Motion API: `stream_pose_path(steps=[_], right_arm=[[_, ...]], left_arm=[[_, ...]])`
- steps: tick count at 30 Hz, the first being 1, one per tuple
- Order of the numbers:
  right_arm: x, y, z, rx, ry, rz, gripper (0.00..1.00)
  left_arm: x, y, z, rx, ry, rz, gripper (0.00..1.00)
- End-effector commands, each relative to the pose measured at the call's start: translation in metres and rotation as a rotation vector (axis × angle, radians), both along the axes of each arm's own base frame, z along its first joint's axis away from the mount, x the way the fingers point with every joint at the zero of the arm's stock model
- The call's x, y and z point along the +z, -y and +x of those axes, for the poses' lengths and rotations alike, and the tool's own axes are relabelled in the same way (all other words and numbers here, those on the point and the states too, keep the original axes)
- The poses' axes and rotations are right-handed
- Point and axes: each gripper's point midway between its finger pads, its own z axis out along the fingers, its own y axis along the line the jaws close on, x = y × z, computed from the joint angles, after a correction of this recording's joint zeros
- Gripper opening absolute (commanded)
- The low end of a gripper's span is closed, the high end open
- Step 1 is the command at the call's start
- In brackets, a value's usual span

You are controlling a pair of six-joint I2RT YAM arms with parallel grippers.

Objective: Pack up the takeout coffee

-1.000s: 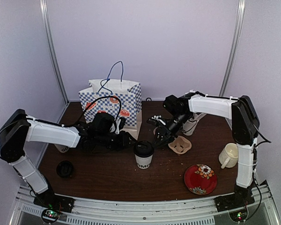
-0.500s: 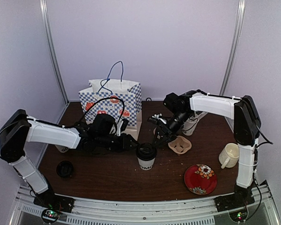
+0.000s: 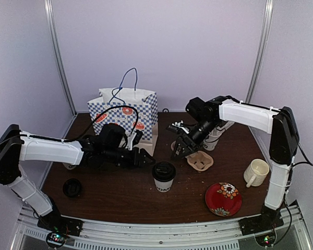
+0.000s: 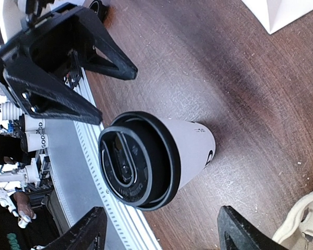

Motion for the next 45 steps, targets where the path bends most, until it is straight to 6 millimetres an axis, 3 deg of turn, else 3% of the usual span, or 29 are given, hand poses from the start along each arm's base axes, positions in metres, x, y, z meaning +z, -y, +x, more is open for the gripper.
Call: stream_pose_path(steps=[1,6,11,16,34,45], right_arm=[[0.007,0.009,-0.006,0.01,0.057,-0.004,0.78],[-0.005,0.011,-0.018,0.023,0.053,-0.016,0.85],[-0.013,0.002,-0.037,0.066,0.06,-0.015,0.91],[-0.022,-0.005,-0.05,0.106,0.061,-0.037,0.93],[-0.043,-0.01,-0.037,0.091,0.078,-0.107,0.93],[-0.067,0.003,-0.018,0.043,0.149,-0.238,0.92]], left_arm=[[0.027,0.001,0.001,-0.012,0.08,-0.034,0.55],[0.029,-0.001,0.008,0.001,0.116,-0.001,0.57],[0.038,0.014,0.016,-0.046,0.143,0.006,0.58],[0.029,0.025,0.019,-0.074,0.128,0.01,0.58],[-0.014,0.02,0.009,-0.085,0.036,0.054,0.52],[-0.034,0.012,0.003,-0.071,-0.009,0.09,0.47]])
